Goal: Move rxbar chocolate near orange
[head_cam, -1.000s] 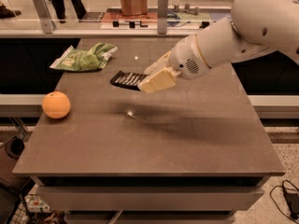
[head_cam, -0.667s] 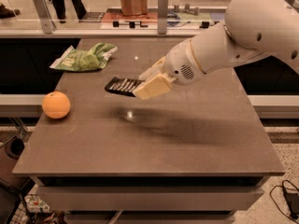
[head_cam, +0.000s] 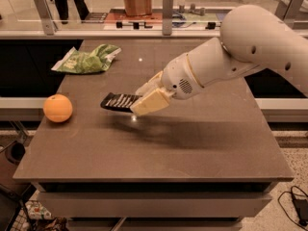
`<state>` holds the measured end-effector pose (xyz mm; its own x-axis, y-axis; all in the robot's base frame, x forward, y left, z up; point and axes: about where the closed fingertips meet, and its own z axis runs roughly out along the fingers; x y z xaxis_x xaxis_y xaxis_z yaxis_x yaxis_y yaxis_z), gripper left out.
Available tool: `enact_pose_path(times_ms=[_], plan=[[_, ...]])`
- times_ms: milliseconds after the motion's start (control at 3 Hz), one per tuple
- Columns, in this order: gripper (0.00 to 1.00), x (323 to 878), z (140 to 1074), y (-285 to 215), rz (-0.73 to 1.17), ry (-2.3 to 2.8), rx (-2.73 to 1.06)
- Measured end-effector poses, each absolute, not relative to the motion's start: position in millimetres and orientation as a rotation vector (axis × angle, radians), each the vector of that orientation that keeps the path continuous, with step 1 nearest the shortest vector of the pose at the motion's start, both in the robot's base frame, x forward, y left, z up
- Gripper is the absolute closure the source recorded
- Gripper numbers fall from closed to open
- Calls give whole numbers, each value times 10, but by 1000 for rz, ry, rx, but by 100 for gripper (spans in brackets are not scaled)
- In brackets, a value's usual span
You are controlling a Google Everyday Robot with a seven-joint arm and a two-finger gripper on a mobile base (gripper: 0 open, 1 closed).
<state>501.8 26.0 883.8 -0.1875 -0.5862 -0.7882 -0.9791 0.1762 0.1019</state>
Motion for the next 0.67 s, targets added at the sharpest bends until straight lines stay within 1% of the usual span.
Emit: enact_pose_path(times_ms=[667], plan=[[100,4855,8723,581,904,1840,-1528]])
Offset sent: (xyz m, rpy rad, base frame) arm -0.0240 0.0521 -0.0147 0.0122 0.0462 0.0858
